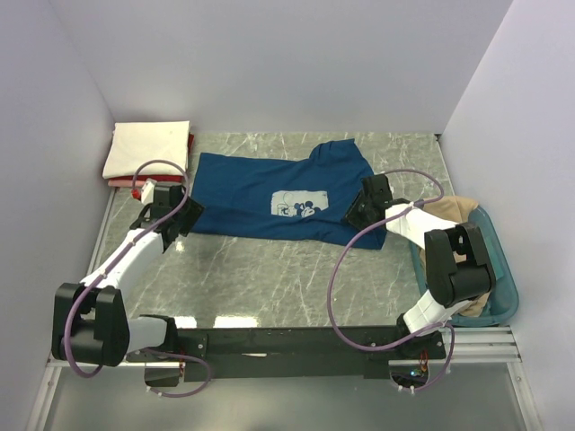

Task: Fold and stack the t-shirts
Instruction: Fold the tshirt

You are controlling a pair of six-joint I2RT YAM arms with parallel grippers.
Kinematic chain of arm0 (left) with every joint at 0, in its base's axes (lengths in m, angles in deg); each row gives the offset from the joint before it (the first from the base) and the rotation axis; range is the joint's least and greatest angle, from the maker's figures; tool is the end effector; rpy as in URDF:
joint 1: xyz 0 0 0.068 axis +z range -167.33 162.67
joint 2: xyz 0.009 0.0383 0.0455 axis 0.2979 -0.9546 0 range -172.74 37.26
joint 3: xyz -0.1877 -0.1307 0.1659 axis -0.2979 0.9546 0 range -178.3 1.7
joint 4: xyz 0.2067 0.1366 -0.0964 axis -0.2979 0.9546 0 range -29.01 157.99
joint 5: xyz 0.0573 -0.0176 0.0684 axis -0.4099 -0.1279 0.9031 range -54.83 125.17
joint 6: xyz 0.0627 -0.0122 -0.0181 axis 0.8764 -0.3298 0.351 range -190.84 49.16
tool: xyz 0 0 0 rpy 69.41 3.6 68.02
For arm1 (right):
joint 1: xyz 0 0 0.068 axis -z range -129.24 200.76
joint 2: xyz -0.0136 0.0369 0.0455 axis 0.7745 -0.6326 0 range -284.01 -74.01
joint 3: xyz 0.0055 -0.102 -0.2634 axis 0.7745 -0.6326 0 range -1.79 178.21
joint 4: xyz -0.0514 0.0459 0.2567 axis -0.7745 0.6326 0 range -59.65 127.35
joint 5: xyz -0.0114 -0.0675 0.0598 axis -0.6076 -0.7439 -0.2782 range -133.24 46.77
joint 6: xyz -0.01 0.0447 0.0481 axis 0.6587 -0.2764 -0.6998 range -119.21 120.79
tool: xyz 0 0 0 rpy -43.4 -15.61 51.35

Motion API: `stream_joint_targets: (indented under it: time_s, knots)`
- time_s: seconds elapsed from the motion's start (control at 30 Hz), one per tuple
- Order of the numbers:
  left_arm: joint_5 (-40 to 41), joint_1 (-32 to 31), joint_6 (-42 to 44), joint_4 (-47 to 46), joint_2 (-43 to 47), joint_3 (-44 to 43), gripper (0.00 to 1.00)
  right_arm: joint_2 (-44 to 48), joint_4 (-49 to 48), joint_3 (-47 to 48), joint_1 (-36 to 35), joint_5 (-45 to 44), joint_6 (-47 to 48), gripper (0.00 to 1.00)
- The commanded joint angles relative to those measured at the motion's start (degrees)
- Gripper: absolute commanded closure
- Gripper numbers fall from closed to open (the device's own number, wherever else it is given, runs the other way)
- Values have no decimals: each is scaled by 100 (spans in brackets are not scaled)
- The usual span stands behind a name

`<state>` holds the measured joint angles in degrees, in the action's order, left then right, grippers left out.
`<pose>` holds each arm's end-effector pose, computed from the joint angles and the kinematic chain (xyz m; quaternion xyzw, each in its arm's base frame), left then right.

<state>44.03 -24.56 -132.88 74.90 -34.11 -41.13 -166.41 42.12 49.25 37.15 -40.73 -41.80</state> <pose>0.2723 -0.0264 0.2216 -0.4477 0.7956 -0.1702 0.3709 0.3244 0.0810 0.1661 0.2306 0.9200 0.1672 0.2691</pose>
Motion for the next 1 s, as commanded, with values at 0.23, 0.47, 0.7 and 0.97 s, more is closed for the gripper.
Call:
stream_joint_targets:
  time_s: [0.23, 0.47, 0.7, 0.97]
  knots:
    - [-86, -25, 210, -126, 150, 82, 43, -348, -272, 168, 77, -189, -127, 58]
    - [-113, -25, 236, -134, 141, 73, 43, -419, -263, 239, 174, -197, -83, 58]
    - [-130, -25, 228, -170, 98, 90, 44, -507, -307, 309, 174, -110, -57, 93]
    - [-122, -33, 236, -178, 115, 126, 44, -594, -140, 783, 174, -75, -4, 100]
